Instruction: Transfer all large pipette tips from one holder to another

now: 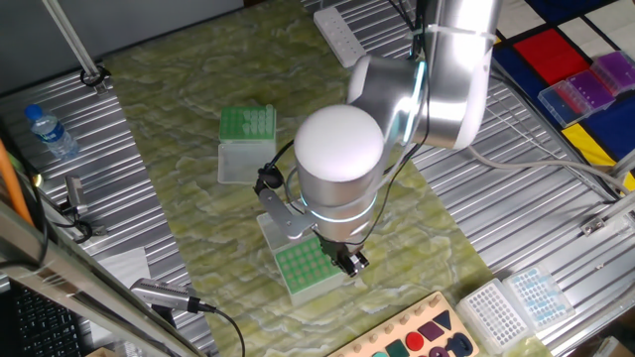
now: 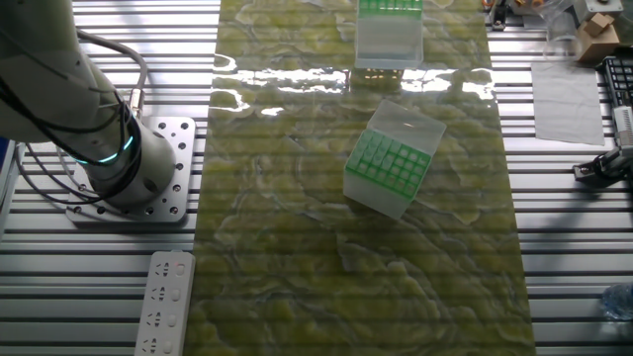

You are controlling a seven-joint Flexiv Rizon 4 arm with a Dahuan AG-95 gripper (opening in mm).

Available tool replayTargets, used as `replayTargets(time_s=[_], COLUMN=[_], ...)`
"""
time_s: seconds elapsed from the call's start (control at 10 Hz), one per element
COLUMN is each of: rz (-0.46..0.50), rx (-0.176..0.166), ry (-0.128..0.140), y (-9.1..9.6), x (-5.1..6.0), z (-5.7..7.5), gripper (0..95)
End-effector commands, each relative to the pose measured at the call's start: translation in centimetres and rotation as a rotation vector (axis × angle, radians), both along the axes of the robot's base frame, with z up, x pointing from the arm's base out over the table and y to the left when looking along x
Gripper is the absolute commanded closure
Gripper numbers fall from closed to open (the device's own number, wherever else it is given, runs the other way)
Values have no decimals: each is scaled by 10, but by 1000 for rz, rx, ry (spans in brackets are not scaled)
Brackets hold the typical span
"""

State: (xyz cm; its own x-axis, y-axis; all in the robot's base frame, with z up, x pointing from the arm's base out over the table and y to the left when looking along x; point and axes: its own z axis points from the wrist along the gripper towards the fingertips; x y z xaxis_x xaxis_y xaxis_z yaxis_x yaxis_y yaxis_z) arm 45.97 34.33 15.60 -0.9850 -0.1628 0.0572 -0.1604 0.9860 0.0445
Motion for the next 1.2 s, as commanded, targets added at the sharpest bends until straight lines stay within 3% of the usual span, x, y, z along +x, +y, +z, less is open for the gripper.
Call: replayTargets(time_s=[0.1, 0.6, 0.9, 1.2], rz=[18, 53, 44, 65], rx=[3, 6, 10, 8], ry=[-1, 16, 19, 35], y=[-2, -13, -10, -6], x=[2, 8, 10, 12], z=[12, 68, 76, 103], gripper=[950, 950, 950, 950])
